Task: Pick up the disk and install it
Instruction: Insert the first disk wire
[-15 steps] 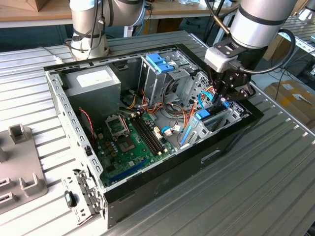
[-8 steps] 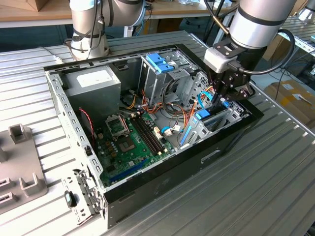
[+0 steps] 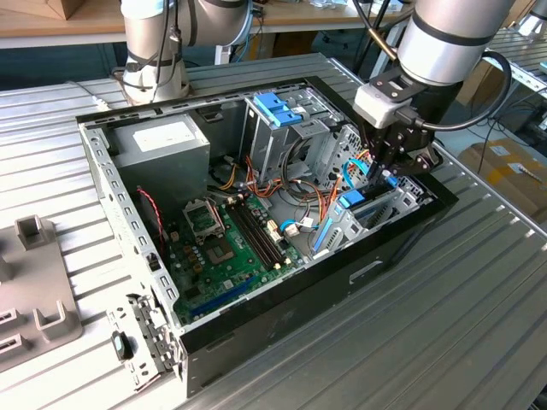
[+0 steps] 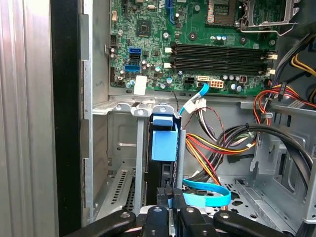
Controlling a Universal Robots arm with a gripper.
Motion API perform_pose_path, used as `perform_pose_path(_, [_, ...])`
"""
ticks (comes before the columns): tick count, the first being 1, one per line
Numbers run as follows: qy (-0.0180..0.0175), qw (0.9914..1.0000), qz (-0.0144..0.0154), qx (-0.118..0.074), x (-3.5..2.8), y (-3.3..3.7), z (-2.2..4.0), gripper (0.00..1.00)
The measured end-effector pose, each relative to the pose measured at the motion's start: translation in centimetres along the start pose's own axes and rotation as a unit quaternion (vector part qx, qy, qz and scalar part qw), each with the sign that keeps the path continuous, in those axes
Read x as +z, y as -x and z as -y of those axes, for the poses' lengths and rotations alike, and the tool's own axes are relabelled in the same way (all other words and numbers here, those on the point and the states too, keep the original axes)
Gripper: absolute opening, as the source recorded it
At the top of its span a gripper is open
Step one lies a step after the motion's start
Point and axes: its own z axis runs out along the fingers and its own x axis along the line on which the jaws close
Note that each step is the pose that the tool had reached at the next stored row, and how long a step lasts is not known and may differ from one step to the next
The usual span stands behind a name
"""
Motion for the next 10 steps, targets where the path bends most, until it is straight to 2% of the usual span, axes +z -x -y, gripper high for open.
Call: perform_pose_path(10, [0.0000, 1.00000, 0.0000, 0.000, 0.13, 0.02, -0.06, 0.16])
